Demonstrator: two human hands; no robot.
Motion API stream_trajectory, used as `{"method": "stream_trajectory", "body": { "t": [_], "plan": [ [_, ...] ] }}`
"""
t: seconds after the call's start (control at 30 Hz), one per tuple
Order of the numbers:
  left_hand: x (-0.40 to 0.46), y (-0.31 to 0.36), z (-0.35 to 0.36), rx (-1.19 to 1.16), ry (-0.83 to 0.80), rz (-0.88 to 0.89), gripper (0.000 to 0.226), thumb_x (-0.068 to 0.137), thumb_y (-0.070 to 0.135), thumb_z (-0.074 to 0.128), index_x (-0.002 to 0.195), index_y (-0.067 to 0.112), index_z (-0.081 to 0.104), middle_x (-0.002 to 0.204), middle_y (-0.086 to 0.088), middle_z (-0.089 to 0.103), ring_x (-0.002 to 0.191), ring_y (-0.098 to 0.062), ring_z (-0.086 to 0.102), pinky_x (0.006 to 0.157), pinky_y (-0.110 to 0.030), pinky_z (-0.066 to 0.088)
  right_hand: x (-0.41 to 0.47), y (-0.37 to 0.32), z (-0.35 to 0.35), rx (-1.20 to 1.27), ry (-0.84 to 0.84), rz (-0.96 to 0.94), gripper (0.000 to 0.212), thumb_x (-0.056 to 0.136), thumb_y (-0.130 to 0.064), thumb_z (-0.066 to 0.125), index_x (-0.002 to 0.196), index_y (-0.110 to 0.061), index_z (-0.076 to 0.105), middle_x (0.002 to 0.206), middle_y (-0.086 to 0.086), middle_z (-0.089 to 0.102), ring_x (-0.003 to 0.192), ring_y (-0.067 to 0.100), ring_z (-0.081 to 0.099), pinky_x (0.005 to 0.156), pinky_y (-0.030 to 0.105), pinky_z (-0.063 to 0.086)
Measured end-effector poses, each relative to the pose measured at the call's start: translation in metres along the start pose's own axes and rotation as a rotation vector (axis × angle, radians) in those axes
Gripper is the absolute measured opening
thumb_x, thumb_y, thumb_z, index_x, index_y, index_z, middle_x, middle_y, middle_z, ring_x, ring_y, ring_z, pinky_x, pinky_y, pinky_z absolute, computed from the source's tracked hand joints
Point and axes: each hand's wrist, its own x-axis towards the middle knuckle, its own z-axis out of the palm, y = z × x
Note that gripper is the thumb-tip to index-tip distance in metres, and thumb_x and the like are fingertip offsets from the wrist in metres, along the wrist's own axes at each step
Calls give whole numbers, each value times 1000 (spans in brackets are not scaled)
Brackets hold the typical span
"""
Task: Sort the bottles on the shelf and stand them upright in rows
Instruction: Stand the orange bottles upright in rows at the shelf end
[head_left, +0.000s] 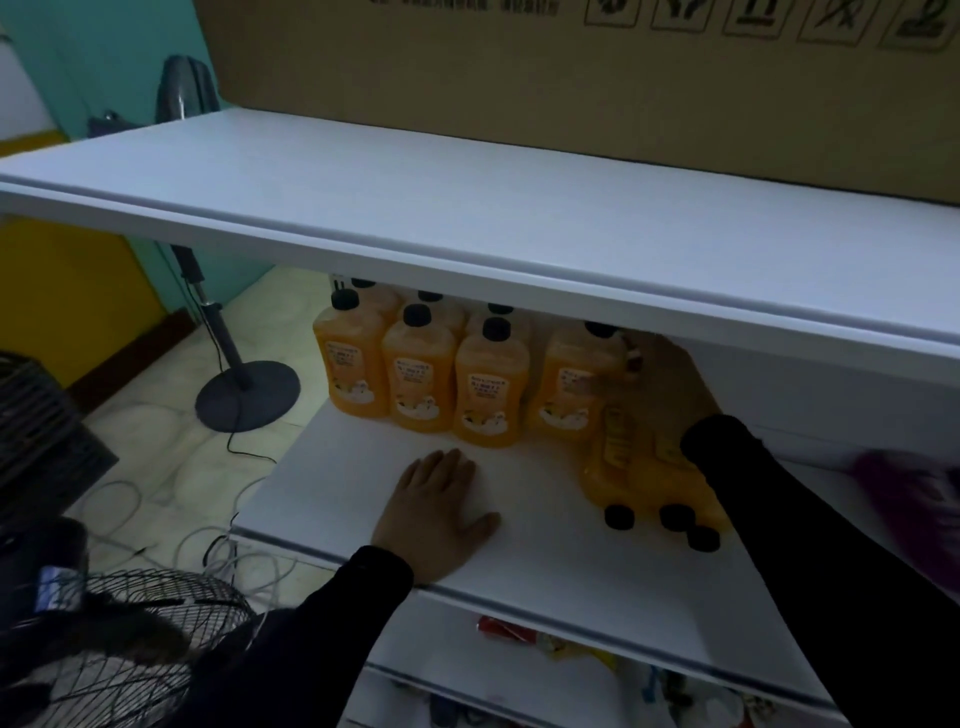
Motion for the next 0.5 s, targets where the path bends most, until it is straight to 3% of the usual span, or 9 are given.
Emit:
{"method": "stream_trajectory", "body": {
  "t": [0.13, 0.3, 0.5],
  "plan": [
    [0, 1, -1, 10, 1, 7, 88, 86, 76, 21, 153, 19, 22, 161, -7, 14, 148, -24, 10, 118, -36, 0, 16, 1, 9, -85, 35, -12, 58, 81, -35, 76, 131, -16, 55, 123, 5, 63, 114, 19, 58, 101, 38, 46],
    [1, 0, 1, 12, -32, 8, 90, 85, 79, 15, 154, 21, 13, 162, -4, 5, 149, -21, 1, 118, -34, -5, 27, 2, 26, -82, 30, -28, 55, 82, -22, 75, 133, -14, 55, 134, 8, 56, 126, 25, 49, 106, 43, 41],
    [1, 0, 1, 19, -33, -1, 92, 83, 81, 13, 154, 22, 10, 162, -3, 3, 149, -19, -1, 115, -32, -9, 27, 9, 36, -92, 128, 31, 52, 82, -18, 74, 127, -1, 52, 126, 20, 56, 115, 35, 54, 95, 38, 45]
  ]
}}
